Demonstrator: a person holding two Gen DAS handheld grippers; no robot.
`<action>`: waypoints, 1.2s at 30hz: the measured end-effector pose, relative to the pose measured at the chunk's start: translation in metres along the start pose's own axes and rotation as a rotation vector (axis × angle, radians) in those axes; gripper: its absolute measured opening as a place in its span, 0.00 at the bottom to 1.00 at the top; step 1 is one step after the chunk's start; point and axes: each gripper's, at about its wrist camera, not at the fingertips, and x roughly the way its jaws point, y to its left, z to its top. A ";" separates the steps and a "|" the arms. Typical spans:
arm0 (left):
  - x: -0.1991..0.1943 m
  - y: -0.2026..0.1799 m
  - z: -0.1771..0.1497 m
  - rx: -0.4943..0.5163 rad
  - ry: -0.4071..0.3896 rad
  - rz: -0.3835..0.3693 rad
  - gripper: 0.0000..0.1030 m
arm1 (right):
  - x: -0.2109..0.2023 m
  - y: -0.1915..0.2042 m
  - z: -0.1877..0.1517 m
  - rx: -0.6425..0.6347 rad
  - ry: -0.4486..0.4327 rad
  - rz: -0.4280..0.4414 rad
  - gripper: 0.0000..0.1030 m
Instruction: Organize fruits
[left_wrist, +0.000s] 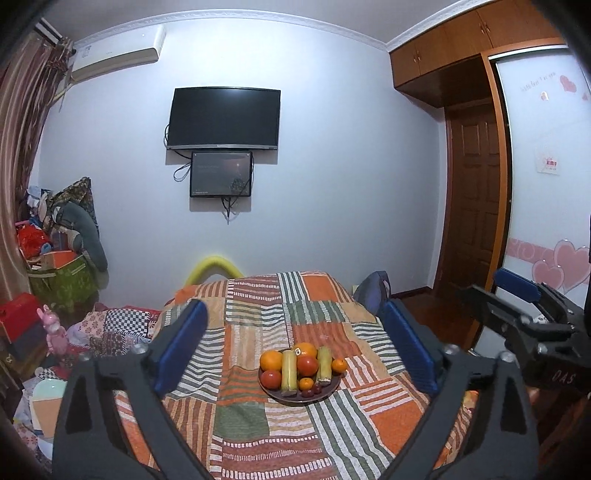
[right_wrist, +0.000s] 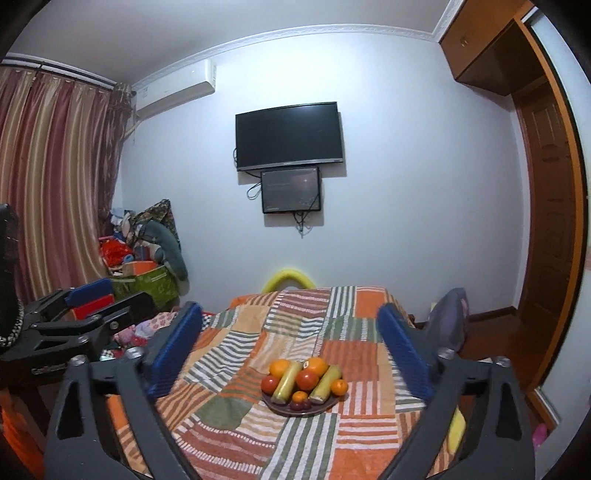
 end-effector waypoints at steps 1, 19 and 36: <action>-0.001 0.000 0.000 0.001 -0.002 0.000 0.97 | -0.001 -0.001 -0.001 -0.002 -0.005 -0.008 1.00; 0.004 0.003 -0.005 -0.018 0.017 -0.001 1.00 | -0.005 0.000 -0.006 -0.003 0.002 -0.026 1.00; 0.007 0.001 -0.006 -0.017 0.024 -0.001 1.00 | -0.007 -0.004 -0.003 0.005 -0.004 -0.039 1.00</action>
